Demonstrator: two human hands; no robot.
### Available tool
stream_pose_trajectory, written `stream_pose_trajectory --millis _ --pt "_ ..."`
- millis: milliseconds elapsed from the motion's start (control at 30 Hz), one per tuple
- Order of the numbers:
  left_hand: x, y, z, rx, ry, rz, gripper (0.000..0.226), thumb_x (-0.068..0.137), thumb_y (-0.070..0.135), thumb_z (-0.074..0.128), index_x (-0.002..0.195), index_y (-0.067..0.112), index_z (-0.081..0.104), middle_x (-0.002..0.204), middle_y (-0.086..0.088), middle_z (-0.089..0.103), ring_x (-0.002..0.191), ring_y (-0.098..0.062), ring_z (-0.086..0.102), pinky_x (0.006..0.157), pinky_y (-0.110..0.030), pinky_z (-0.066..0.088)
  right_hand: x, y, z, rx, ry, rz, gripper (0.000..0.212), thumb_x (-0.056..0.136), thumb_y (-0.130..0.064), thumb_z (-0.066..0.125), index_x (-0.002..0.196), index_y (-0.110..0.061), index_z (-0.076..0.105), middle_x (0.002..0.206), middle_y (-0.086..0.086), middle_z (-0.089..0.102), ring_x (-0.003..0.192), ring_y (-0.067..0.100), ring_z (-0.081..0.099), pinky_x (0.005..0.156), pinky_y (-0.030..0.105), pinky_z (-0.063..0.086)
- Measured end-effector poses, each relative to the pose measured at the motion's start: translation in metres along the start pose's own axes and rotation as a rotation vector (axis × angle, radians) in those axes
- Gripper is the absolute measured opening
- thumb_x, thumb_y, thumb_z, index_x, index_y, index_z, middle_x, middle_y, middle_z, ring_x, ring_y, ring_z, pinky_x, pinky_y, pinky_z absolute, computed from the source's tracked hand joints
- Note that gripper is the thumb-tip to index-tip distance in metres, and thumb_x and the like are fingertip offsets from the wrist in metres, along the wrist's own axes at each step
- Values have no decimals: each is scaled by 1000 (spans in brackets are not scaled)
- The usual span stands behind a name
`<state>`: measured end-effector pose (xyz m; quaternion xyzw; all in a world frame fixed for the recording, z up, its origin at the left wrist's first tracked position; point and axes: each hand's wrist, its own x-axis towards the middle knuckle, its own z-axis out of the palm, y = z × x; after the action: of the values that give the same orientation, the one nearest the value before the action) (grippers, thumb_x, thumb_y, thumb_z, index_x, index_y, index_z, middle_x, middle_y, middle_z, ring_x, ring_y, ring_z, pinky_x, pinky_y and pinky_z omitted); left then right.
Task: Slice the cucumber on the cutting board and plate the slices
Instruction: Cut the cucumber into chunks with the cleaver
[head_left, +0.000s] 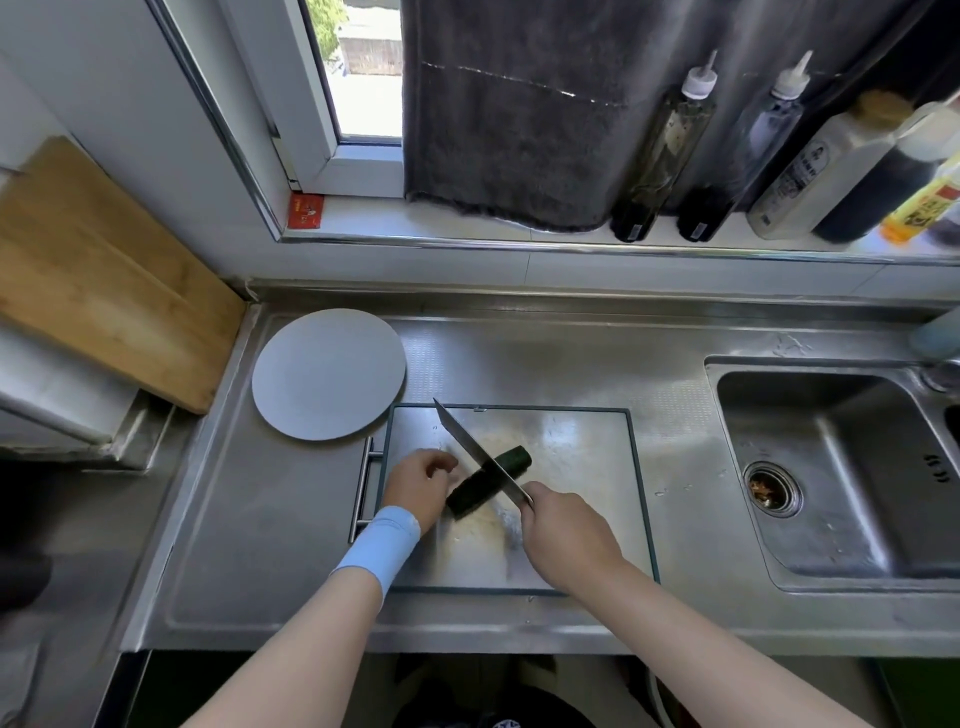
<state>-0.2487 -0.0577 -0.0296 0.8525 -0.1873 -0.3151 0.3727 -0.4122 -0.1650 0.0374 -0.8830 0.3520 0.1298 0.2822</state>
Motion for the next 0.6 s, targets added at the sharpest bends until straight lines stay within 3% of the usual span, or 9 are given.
stream_pose_trajectory --millis 133,200,600 --pt "3 8 -3 125 -71 18 17 80 20 64 96 26 66 96 10 63 88 -9 61 83 -22 47 4 -4 -2 19 -40 35 14 101 -24 34 99 -24 48 76 1 56 68 24 53 54 32 38" --pt "0 12 4 257 -136 53 27 72 30 74 98 26 66 94 11 60 85 -9 60 82 -25 50 6 -6 -3 16 -60 54 11 99 -22 34 95 -22 45 78 2 57 70 26 56 57 33 41" --pt "-1 11 16 236 -58 30 27 73 22 75 99 25 68 97 7 65 87 -13 61 85 -28 50 25 -20 -5 -95 -183 113 17 87 -6 43 101 -15 46 89 5 56 75 25 54 56 31 38"
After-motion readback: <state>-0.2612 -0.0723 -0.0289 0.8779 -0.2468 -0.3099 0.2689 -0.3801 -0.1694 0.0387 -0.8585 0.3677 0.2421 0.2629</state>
